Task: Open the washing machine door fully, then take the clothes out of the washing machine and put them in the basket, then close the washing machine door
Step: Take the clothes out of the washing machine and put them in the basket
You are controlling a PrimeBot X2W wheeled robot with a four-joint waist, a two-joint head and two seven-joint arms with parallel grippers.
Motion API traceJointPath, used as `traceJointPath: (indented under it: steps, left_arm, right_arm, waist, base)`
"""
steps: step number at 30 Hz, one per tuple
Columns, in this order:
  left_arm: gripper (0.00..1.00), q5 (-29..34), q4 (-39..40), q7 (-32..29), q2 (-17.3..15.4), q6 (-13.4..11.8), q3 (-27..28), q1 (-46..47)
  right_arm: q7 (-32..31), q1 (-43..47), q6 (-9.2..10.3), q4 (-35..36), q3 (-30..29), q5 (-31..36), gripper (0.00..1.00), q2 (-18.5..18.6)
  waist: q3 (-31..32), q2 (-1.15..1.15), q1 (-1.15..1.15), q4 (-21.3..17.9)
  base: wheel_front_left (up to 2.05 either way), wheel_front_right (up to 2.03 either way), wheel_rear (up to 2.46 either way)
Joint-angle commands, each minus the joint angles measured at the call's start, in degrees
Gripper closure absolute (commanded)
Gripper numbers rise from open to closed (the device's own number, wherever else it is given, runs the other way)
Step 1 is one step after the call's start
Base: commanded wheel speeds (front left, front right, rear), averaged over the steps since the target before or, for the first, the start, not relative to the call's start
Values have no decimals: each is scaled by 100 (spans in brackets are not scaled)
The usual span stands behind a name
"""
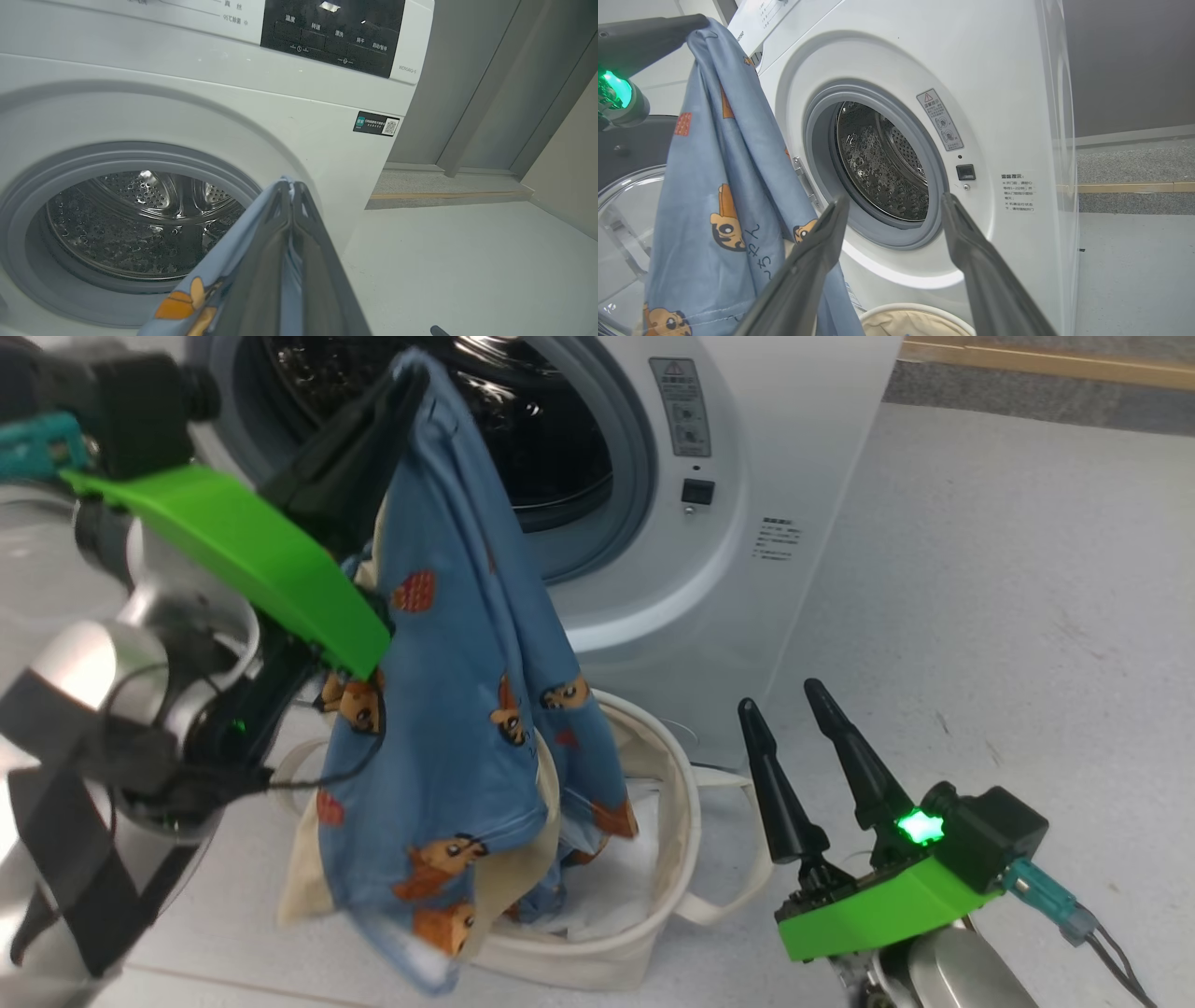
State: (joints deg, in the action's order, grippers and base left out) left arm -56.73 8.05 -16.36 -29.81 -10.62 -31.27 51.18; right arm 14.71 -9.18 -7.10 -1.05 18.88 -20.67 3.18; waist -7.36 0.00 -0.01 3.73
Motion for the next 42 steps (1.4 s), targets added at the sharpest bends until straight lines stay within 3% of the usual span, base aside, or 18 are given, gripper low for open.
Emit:
traceJointPath:
  steps: [1, 7, 12, 20, 27, 33, 42]
  left_arm:
    - [100, -22, 163, 31, -276, -16, 282, 159]
    - [100, -141, 28, 238, -346, -24, 279, -519]
    - [100, -146, -546, 603, -290, 104, 109, -1272]
    - [100, 145, -1963, 1526, 228, 558, -223, -1636]
    - [100, 211, -4346, 2453, 777, 1091, -296, -1643]
    - [100, 183, -6232, 2836, 1207, 1580, -370, -1405]
    - [100, 151, -7230, 3036, 1830, 1805, -622, -847]
  right_arm:
    - [29, -55, -39, 205, 113, 56, 0, -30]
    - [29, -23, -39, 216, 103, 59, 0, -30]
    - [29, -24, -39, 241, 85, 63, 0, -30]
    - [29, -46, -39, 294, -47, 204, 0, -30]
    - [29, -138, -39, 332, 57, 312, 0, -30]
    - [29, -196, -39, 414, 6, 464, 0, -30]
    - [29, -303, -39, 568, 59, 500, 0, -30]
  waist:
    - [-9, 0, 1, -41]
    - [-73, 0, 1, -249]
    - [-164, 0, 1, -471]
    - [-342, 0, 1, -711]
    - [-631, 0, 1, -968]
    - [-1019, 0, 1, -1261]
    - [-1584, 0, 1, -1581]
  base:
    - [0, 0, 0]
    - [0, 0, 0]
    - [0, 0, 0]
    - [0, 0, 0]
    - [0, 0, 0]
    - [0, 0, 0]
    - [0, 0, 0]
